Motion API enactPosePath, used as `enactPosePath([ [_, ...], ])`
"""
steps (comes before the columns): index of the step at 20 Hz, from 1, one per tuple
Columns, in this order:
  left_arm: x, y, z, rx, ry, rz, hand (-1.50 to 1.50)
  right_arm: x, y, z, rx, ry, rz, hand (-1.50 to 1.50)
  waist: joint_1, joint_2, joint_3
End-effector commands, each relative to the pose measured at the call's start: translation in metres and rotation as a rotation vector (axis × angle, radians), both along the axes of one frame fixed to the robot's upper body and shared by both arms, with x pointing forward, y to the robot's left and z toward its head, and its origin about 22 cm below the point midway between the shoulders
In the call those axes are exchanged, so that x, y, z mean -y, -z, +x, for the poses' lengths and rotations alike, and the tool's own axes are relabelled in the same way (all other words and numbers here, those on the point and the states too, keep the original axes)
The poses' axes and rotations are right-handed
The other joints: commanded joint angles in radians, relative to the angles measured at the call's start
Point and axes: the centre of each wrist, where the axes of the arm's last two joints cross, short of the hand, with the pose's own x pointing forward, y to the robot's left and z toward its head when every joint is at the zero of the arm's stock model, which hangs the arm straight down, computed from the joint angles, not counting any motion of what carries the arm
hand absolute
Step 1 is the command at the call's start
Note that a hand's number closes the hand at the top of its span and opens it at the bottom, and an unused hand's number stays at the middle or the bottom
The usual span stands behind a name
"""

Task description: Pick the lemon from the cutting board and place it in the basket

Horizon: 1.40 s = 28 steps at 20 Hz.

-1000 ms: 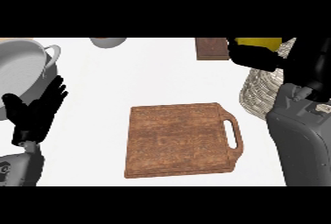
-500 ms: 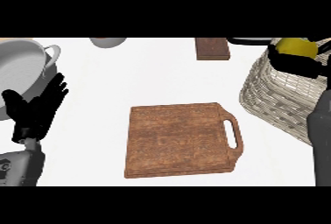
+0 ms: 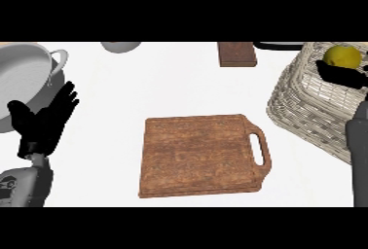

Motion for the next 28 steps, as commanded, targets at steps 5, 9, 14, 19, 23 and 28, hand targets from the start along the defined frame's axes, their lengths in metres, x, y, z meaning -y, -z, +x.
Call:
enactPosePath([
  [5, -0.002, -0.009, 0.005, 0.003, -0.009, 0.008, 0.00, 0.026, 0.021, 0.018, 0.011, -0.039, -0.003, -1.50, 0.001, -0.001, 0.000],
  [9, 0.001, 0.001, 0.010, 0.002, -0.010, -0.005, 0.00, 0.028, -0.005, 0.000, 0.111, -0.062, 0.041, -1.50, -0.007, -0.002, 0.000],
  [14, -0.006, 0.007, -0.006, 0.005, -0.016, -0.007, 0.00, 0.054, -0.022, -0.014, 0.286, 0.071, 0.204, -1.50, -0.006, -0.006, 0.000],
  [19, -0.009, 0.011, -0.006, -0.002, -0.024, 0.006, 0.00, 0.105, -0.027, -0.068, 0.430, 0.136, 0.321, -1.50, -0.029, -0.007, 0.000],
  [23, -0.024, -0.001, -0.005, -0.005, -0.034, 0.001, 0.00, 0.143, -0.019, -0.116, 0.386, 0.106, 0.349, -1.50, -0.022, -0.006, 0.000],
  [28, -0.013, 0.005, -0.009, -0.011, -0.054, 0.005, 0.00, 0.184, -0.013, -0.191, 0.268, 0.000, 0.355, -1.50, -0.046, -0.010, 0.001],
])
